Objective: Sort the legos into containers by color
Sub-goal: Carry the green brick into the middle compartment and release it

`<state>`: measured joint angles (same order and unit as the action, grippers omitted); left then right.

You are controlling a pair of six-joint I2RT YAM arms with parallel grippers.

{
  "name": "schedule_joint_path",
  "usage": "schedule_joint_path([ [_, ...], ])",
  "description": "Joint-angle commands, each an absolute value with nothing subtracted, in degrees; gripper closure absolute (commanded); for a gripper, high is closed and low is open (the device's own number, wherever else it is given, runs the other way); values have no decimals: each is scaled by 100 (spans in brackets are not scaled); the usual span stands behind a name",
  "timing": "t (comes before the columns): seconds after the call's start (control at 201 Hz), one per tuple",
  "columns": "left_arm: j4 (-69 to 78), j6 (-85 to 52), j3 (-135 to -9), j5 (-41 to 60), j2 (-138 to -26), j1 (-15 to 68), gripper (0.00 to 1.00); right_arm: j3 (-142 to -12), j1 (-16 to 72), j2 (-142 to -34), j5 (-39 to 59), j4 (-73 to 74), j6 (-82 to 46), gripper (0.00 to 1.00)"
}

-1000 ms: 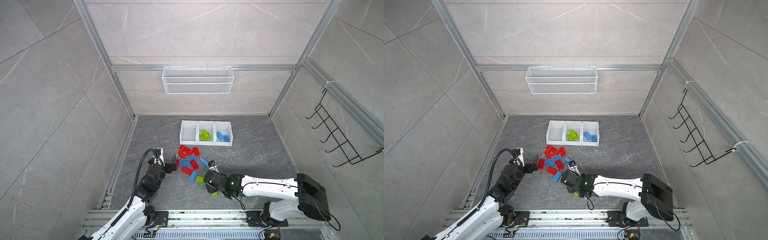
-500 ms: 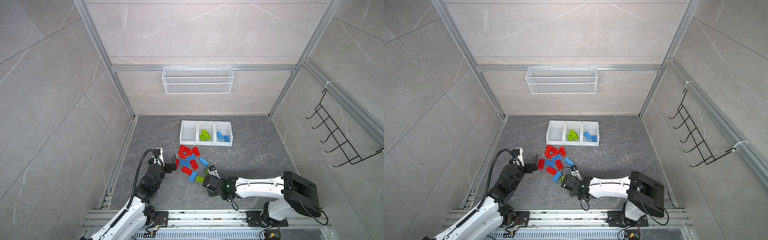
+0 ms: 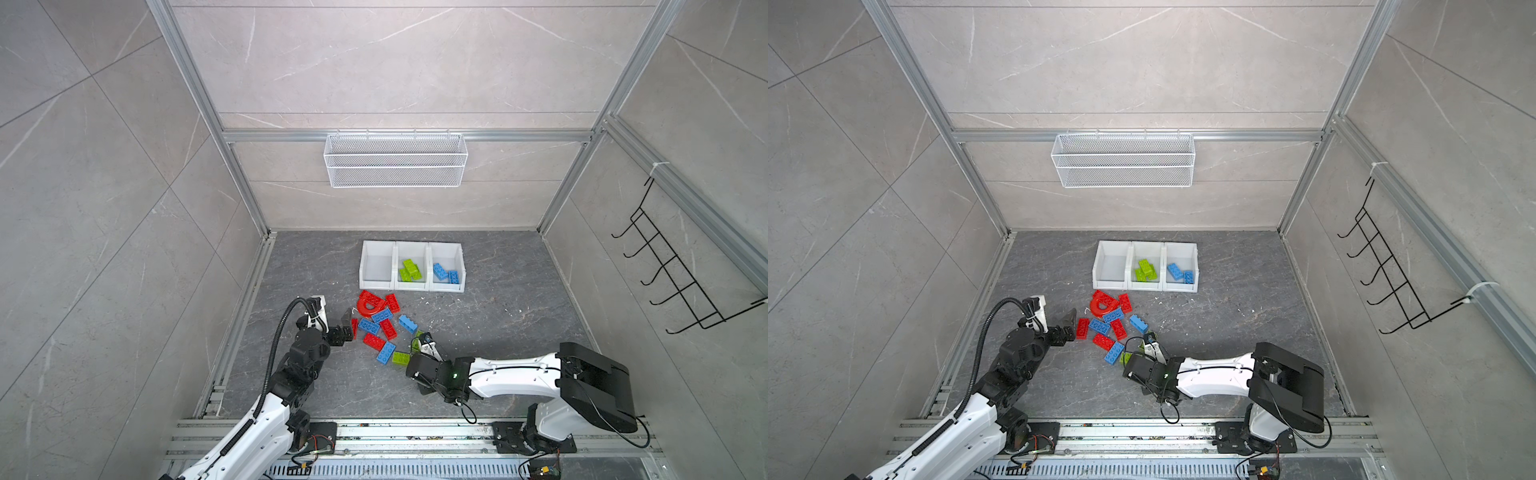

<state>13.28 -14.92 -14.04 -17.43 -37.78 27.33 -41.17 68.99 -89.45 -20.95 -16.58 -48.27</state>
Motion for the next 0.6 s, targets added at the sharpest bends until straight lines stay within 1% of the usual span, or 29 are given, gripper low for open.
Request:
schedule_joint_path([
  [0.0,1531,-1409,-1419,-1693,-3735,2696,0,-3954,6917,-8906,-1980,-1821,-4850,67],
  [0.149,1536,-1411,-1415,-1692,-3744,2696,0,-4020,6780,-8441,-1917,-1846,-4508,73],
  [0.244,1546,-1424,-1428,-1676,-3762,2698,0,-4172,6387,-8134,-1617,-1854,-4055,77],
  [0.358,1531,-1424,-1434,-1663,-3754,2698,0,-4521,5794,-7899,-1117,-1851,-3422,77],
  [0.478,1560,-1432,-1422,-1678,-3753,2696,0,-5073,5008,-7997,-248,-1644,-2831,77],
  [0.592,1558,-1425,-1418,-1664,-3778,2698,0,-5885,4436,-8504,303,-1641,-2371,77],
])
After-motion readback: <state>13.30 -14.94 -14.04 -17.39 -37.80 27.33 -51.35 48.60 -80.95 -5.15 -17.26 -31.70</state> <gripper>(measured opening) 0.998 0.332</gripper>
